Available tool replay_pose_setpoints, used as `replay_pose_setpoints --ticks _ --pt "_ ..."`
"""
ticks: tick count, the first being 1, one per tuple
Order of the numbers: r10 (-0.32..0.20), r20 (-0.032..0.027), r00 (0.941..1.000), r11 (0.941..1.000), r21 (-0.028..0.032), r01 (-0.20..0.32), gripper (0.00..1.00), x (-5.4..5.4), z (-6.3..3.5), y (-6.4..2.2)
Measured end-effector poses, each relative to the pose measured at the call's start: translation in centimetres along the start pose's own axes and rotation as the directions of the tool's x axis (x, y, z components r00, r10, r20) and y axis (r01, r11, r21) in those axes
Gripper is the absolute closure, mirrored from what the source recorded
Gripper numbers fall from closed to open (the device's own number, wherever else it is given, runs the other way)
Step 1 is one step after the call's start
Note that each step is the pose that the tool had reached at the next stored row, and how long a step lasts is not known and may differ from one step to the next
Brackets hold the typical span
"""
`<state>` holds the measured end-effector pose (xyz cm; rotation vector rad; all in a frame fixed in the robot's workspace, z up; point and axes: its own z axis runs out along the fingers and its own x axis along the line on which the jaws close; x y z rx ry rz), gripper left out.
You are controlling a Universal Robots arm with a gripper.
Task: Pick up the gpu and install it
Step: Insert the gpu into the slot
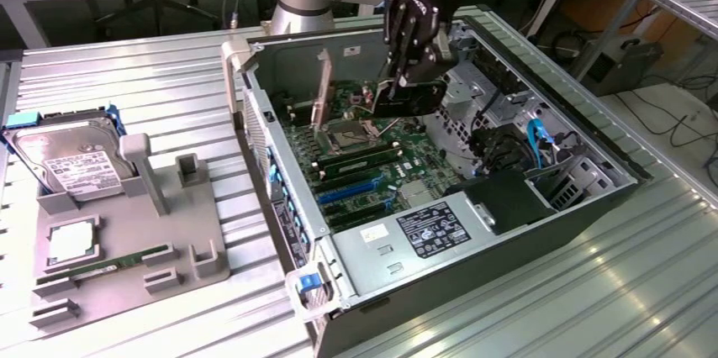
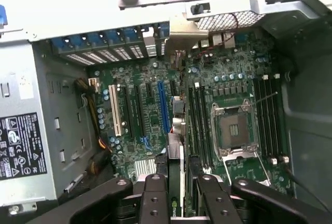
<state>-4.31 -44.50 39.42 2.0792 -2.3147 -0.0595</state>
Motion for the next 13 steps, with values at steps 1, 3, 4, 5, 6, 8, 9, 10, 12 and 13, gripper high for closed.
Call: replay_pose_setpoints --ticks 1,3,4,5,6,8,9,10,12,13 --pt "-0.013 -0.0003 0.9999 0.9999 -0.0001 0.013 0.74 0.0 0.08 0.00" --pt "-0.037 -0.0011 0.9993 0.9993 -0.0002 0.037 0.74 0.0 0.28 -0.01" --pt "-0.047 -0.0011 0.9989 0.9989 -0.0002 0.047 0.74 0.1 0.41 -0.01" --pt "-0.057 0.0006 0.9984 0.9984 -0.0005 0.057 0.74 0.4 0.62 0.00" --pt "-0.060 0.0026 0.9982 0.9982 -0.0005 0.060 0.74 0.6 0.76 0.01" --pt "-0.064 0.0070 0.9979 0.9979 -0.0006 0.064 0.74 1.2 1.06 0.04" --pt "-0.066 0.0086 0.9978 0.9978 -0.0007 0.066 0.74 1.5 1.21 0.07" --pt "-0.068 0.0093 0.9976 0.9977 -0.0007 0.068 0.74 1.7 1.36 0.11" --pt "-0.071 0.0098 0.9975 0.9975 -0.0006 0.071 0.74 1.9 1.71 0.43" --pt "-0.071 0.0096 0.9975 0.9975 0.0001 0.071 0.74 1.9 1.86 0.65"
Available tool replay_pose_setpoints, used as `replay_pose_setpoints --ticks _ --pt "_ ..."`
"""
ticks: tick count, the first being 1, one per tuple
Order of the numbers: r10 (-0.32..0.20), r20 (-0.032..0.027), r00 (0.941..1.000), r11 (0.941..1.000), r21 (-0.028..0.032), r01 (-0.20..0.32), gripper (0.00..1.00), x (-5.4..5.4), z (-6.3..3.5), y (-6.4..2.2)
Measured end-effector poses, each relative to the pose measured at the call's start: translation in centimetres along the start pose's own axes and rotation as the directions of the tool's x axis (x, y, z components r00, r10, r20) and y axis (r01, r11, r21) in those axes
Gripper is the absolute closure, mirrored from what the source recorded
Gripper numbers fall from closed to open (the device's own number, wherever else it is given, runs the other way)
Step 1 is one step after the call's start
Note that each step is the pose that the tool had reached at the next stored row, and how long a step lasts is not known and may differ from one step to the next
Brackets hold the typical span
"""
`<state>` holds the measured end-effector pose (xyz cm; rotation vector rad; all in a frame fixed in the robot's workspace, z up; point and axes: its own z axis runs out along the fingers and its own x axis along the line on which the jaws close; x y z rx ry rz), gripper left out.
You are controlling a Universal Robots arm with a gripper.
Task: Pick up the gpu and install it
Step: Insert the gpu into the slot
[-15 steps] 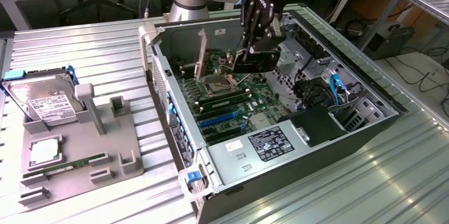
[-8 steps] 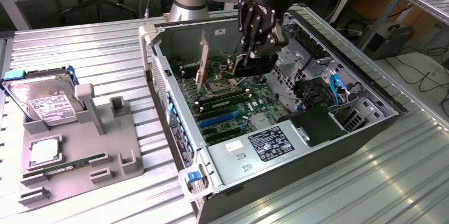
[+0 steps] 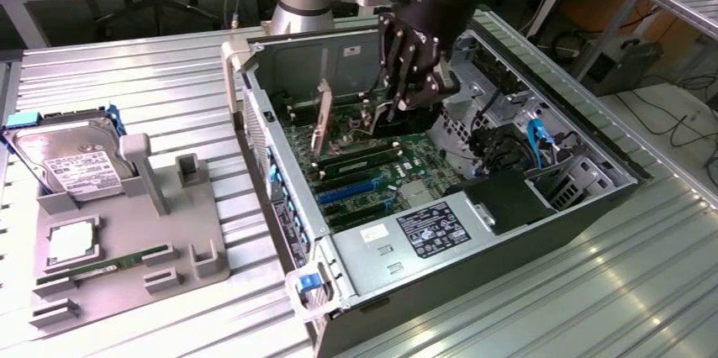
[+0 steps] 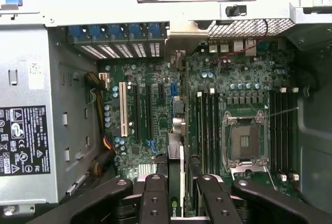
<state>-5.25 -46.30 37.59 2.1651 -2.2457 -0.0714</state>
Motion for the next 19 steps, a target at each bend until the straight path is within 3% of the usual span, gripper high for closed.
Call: replay_pose_setpoints --ticks 9,19 --pt "-0.008 0.0001 1.0000 0.9999 0.0129 0.008 0.74 0.1 1.05 0.99" --pt "-0.022 -0.0006 0.9997 0.9997 0.0135 0.022 0.74 0.1 2.97 0.90"
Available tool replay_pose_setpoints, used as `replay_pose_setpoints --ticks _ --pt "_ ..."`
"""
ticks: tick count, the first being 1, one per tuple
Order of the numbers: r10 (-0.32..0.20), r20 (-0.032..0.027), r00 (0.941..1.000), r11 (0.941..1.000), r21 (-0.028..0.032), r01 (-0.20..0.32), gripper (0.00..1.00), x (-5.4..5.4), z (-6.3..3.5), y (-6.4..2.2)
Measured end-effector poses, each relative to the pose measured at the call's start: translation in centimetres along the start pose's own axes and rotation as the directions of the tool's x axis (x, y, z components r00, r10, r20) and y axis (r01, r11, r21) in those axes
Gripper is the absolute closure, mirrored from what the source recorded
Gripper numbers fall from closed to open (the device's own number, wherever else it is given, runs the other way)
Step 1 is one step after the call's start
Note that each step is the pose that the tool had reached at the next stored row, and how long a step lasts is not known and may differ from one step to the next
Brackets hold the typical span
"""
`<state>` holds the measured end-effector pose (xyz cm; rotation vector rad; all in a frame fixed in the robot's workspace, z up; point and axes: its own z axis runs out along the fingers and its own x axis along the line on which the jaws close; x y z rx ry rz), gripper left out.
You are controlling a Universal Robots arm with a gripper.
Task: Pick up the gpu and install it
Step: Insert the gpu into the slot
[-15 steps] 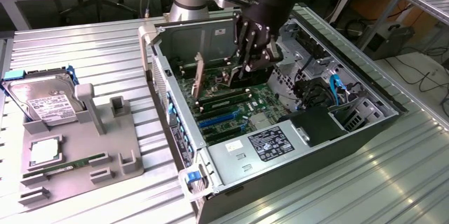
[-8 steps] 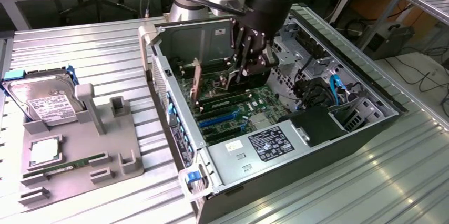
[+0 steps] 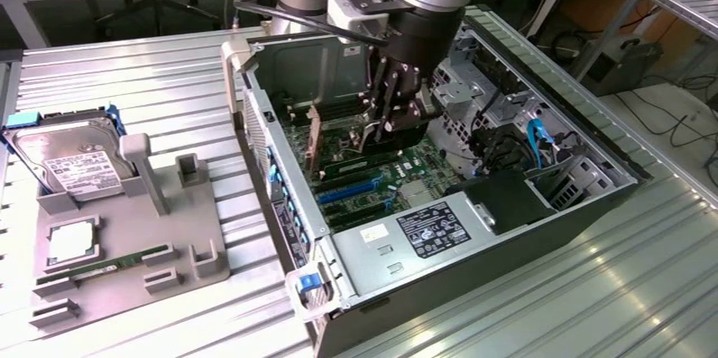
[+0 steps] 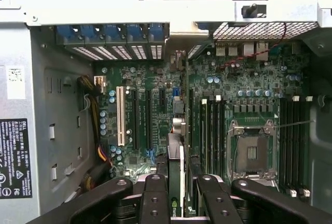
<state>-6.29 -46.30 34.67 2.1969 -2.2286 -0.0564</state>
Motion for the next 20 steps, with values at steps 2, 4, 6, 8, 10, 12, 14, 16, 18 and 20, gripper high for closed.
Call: replay_pose_setpoints --ticks 2,4,6,8,10,12,14,16,18,20 --pt "-0.001 -0.0001 1.0000 1.0000 0.0000 0.001 0.74 0.0 0.35 -0.01" --pt "-0.002 -0.0001 1.0000 1.0000 0.0000 0.002 0.74 0.0 0.74 -0.02" --pt "-0.004 -0.0002 1.0000 1.0000 0.0000 0.004 0.74 0.0 1.15 -0.01" --pt "-0.005 -0.0002 1.0000 1.0000 -0.0001 0.005 0.74 0.0 1.61 0.03" --pt "-0.005 -0.0003 1.0000 1.0000 -0.0001 0.005 0.74 0.0 1.97 0.11" --pt "-0.005 -0.0003 1.0000 1.0000 -0.0001 0.005 0.74 0.0 2.36 0.23" --pt "-0.005 -0.0001 1.0000 1.0000 -0.0001 0.005 0.74 0.0 3.15 0.45" --pt "-0.005 -0.0002 1.0000 1.0000 -0.0001 0.005 0.74 0.0 3.50 0.55" --pt "-0.005 -0.0001 1.0000 1.0000 -0.0001 0.005 0.74 -0.1 3.90 0.71" --pt "-0.005 -0.0003 1.0000 1.0000 -0.0001 0.005 0.74 -0.2 4.43 0.97"
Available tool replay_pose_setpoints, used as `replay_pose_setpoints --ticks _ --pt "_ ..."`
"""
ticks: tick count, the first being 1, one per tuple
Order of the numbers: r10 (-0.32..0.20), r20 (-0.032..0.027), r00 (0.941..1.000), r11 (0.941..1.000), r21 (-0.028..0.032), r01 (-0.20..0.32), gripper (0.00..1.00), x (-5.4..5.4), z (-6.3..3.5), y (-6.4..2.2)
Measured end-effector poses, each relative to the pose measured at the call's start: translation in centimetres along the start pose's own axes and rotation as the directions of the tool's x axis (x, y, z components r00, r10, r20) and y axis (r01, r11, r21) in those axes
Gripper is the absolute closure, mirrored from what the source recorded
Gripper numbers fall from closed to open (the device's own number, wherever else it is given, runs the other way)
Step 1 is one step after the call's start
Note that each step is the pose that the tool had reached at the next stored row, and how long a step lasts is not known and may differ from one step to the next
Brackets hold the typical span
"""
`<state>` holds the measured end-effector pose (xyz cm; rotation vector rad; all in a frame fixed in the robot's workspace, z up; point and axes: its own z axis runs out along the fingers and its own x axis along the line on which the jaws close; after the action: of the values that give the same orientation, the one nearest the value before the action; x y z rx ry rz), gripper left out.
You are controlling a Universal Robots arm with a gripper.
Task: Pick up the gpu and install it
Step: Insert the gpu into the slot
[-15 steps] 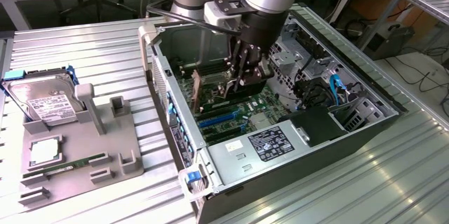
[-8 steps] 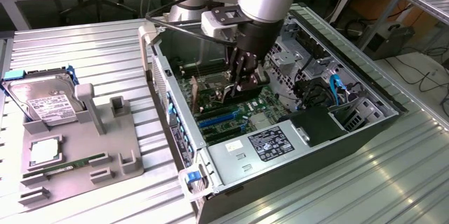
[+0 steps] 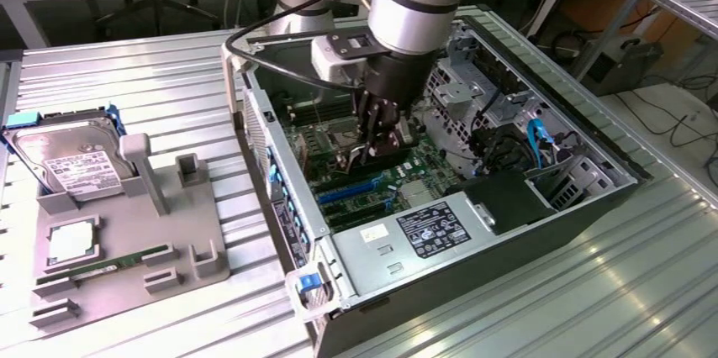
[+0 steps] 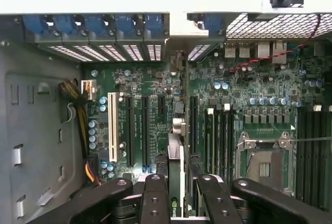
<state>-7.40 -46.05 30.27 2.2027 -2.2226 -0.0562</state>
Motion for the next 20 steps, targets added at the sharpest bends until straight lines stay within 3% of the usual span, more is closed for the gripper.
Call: replay_pose_setpoints --ticks 4,17,20 --pt "0.000 0.0001 1.0000 1.0000 0.0001 0.000 0.74 -0.2 0.83 0.34" --pt "-0.032 -0.0012 0.9995 0.9995 -0.0005 0.032 0.74 -0.2 3.68 0.26" --pt "-0.032 -0.0015 0.9995 0.9995 -0.0006 0.032 0.74 -0.2 3.89 0.27"
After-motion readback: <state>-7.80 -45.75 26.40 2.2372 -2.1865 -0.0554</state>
